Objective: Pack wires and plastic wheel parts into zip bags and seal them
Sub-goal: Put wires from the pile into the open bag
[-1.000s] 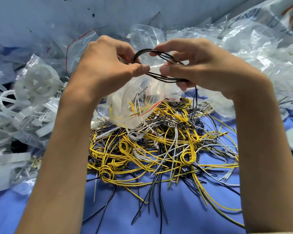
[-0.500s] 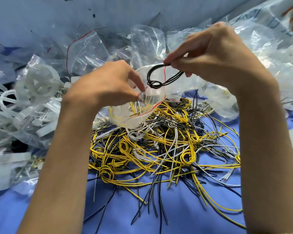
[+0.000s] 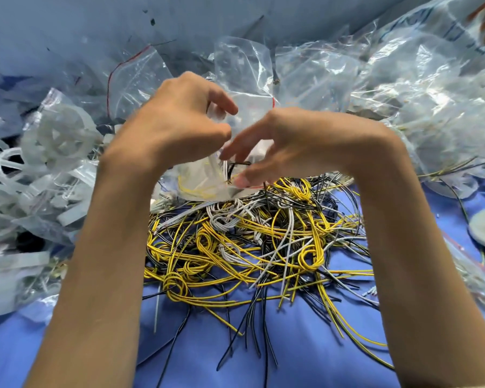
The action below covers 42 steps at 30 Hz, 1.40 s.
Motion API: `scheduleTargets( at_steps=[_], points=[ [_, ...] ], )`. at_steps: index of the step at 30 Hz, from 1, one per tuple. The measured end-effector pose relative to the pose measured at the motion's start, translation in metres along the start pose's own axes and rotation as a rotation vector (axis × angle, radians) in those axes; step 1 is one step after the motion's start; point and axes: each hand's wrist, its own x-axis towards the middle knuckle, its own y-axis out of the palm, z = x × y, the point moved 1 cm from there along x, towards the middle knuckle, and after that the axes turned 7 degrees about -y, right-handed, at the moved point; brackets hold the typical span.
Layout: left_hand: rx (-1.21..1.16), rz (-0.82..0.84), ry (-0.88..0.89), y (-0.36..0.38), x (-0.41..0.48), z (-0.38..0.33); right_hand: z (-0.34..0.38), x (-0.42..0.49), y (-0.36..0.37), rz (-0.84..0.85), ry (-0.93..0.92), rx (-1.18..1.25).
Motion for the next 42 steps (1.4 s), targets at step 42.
scheduleTargets(
  at_steps=[42],
  points=[
    [0.271, 0.472, 0.107, -0.024, -0.011, 0.021, -0.009, 0.018, 0.022, 0.105, 0.06, -0.295]
  ],
)
